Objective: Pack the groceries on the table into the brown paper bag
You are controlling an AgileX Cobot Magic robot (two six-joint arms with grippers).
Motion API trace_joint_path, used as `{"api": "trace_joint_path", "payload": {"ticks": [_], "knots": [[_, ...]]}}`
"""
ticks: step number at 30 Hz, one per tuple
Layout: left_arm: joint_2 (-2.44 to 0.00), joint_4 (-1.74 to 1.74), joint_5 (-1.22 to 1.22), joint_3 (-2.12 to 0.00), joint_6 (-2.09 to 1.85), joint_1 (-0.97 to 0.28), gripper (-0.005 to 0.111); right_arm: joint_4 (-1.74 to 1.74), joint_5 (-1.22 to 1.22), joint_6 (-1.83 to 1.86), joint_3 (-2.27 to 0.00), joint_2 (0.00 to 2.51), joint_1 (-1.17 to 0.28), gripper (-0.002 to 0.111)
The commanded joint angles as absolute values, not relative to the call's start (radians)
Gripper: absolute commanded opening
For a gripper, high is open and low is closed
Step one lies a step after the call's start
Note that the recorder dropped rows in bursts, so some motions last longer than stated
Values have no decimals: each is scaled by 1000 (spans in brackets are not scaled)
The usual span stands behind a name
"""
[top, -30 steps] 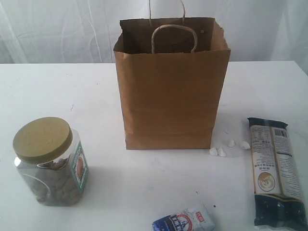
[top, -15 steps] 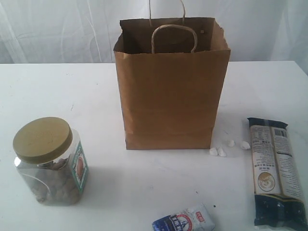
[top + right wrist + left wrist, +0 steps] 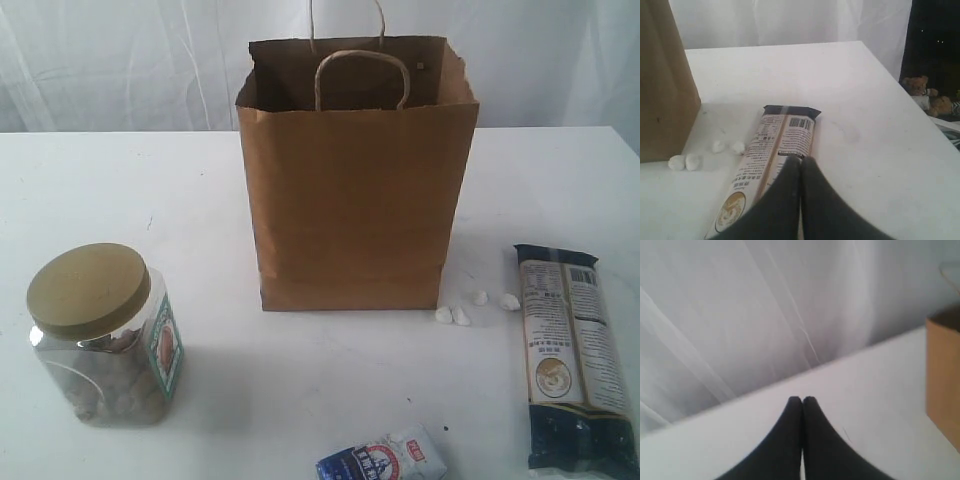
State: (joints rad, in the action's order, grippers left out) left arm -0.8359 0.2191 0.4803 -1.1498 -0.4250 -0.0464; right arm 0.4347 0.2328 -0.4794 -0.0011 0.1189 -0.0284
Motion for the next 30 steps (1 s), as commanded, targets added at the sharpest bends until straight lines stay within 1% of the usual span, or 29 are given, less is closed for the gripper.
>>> {"api": "trace_joint_path", "payload": {"ticks": [1,5,9,17,19,21,22,24,28,29,30], "knots": [[-911,227,808,-1215,-311,-54,0,447,232,-476,0,121,-19,0],[-982,233,1062,-1237,-302,-54,0,447,232,-476,0,121,-19,0],[-1044,228,1193,-1234,-302,-54,0,447,232,-476,0,121,-19,0],[-1121,232,1104,-1234,-304,-54,0,447,232,-476,0,121,-19,0],[-1136,232,1092,-1234,-320,-54,4,447,232,-476,0,121,-19,0],[-1149,232,1096,-1234,-325,-54,14,447,232,-476,0,121,-19,0],[-1154,237,1107,-1234,-329,-54,22,447,232,-476,0,121,-19,0],[-1165,271,1151,-1234,-328,-54,40,447,232,-476,0,121,-19,0],[-1176,340,1221,-1234,-328,-54,86,447,232,-476,0,121,-19,0],[-1178,350,1221,-1234,-328,-54,94,447,232,-476,0,121,-19,0],[-1183,357,1221,-1234,-320,-54,100,447,232,-476,0,121,-19,0]]}}
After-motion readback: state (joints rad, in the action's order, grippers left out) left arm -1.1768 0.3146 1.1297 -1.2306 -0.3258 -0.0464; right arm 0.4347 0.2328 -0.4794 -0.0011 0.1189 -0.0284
